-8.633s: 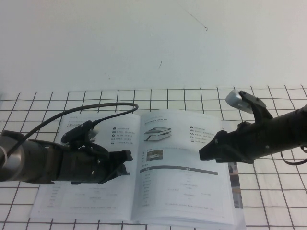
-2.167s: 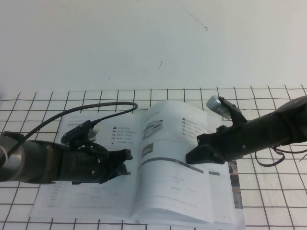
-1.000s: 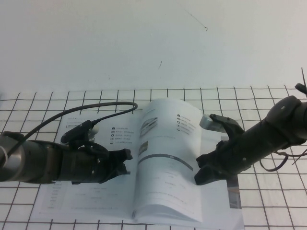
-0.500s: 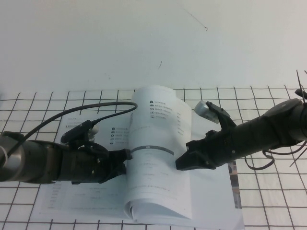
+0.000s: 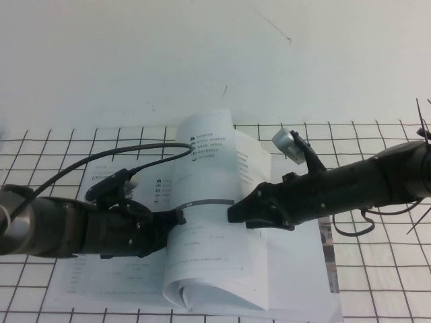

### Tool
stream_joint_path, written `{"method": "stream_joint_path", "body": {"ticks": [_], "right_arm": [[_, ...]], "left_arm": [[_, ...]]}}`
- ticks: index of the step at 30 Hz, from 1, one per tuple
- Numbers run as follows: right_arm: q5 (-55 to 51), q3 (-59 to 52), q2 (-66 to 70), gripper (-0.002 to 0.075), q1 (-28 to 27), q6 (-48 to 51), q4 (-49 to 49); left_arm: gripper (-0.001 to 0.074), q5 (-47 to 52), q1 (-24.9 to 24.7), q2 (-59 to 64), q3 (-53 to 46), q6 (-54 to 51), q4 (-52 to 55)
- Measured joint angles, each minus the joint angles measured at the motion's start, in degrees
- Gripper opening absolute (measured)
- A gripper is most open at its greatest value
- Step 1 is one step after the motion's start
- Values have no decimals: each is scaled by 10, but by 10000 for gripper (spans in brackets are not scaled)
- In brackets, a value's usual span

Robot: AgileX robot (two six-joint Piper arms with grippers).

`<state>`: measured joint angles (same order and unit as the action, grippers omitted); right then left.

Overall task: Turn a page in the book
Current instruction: Open the closed book

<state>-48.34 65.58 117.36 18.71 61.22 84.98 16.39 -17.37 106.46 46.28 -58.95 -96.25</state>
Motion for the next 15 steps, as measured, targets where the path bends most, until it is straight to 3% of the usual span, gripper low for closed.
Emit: {"method": "stream_joint_path", "body": {"ticks": [15], "right_arm": [[-96, 0, 0, 384, 1, 26, 46]], "left_arm": [[-4, 0, 0, 0, 0, 0, 1]]}}
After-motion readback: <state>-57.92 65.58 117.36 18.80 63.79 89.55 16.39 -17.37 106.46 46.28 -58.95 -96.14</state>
